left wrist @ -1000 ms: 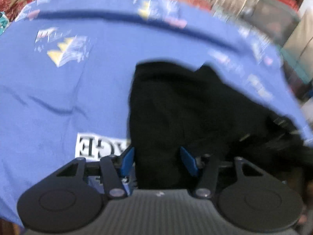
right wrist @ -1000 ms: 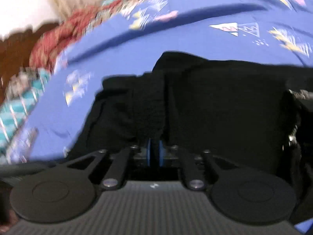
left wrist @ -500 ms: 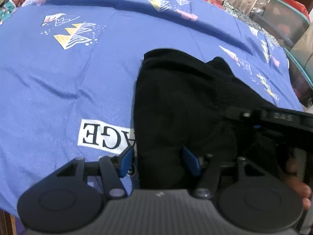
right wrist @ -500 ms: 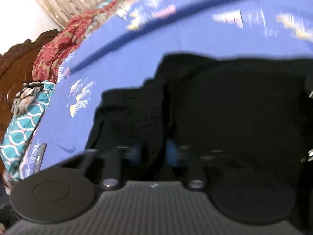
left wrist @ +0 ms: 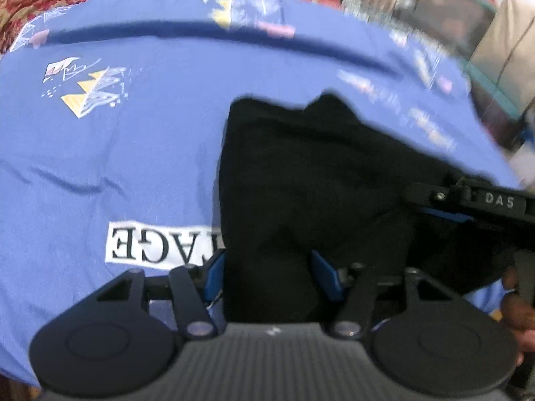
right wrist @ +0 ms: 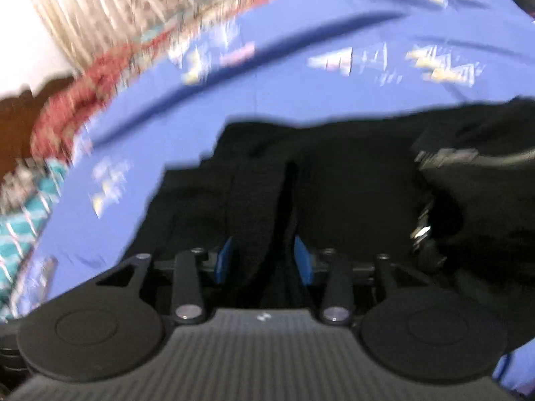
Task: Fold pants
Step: 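Grasp the folded pants edge with the right gripper and lift it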
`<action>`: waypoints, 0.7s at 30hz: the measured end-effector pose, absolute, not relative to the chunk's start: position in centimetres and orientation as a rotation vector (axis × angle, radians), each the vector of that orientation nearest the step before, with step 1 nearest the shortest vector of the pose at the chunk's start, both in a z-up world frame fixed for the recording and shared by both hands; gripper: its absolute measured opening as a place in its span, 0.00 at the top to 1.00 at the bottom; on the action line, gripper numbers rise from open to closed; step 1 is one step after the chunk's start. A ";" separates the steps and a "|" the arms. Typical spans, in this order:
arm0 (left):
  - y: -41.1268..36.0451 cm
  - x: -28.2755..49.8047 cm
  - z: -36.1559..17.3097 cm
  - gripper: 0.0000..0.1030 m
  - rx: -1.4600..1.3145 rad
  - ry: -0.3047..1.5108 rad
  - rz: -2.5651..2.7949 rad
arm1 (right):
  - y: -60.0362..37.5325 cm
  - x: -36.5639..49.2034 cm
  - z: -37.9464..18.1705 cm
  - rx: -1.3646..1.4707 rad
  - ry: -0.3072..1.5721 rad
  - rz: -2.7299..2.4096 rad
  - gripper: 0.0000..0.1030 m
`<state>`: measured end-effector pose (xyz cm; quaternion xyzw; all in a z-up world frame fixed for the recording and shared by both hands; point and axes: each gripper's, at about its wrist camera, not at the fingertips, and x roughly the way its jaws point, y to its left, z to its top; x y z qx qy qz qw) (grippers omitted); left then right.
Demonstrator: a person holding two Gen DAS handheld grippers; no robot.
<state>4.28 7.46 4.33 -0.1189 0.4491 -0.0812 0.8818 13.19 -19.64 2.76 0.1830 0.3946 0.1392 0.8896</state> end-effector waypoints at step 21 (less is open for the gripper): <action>1.2 7.4 6.5 0.51 -0.127 1.007 -0.178 | -41.2 7.8 -0.4 0.828 0.652 -0.124 0.43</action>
